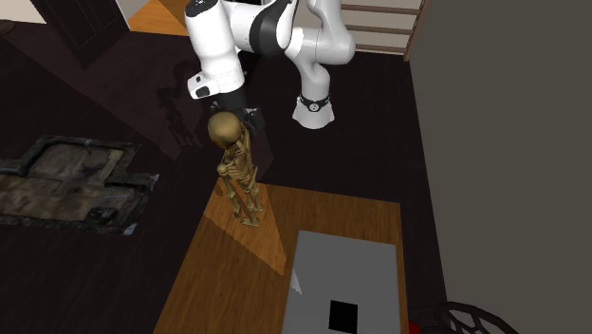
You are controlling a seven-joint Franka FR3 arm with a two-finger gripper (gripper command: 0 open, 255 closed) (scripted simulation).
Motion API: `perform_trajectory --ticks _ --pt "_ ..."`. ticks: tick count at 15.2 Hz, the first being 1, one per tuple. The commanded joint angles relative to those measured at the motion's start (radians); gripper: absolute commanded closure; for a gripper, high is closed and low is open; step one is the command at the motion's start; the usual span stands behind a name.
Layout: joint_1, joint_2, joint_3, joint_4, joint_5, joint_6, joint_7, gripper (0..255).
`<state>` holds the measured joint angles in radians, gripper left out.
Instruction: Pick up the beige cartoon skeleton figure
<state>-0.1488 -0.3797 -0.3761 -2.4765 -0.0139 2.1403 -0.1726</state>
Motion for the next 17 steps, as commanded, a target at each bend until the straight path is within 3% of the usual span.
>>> perform_trajectory --ticks 1,10,17 --pt "0.000 0.001 0.000 -0.003 0.000 0.005 0.000 255" --pt "0.000 0.002 -0.001 -0.004 0.001 0.006 -0.001 255" --pt "-0.002 -0.035 0.014 0.062 -0.007 -0.095 0.017 255"
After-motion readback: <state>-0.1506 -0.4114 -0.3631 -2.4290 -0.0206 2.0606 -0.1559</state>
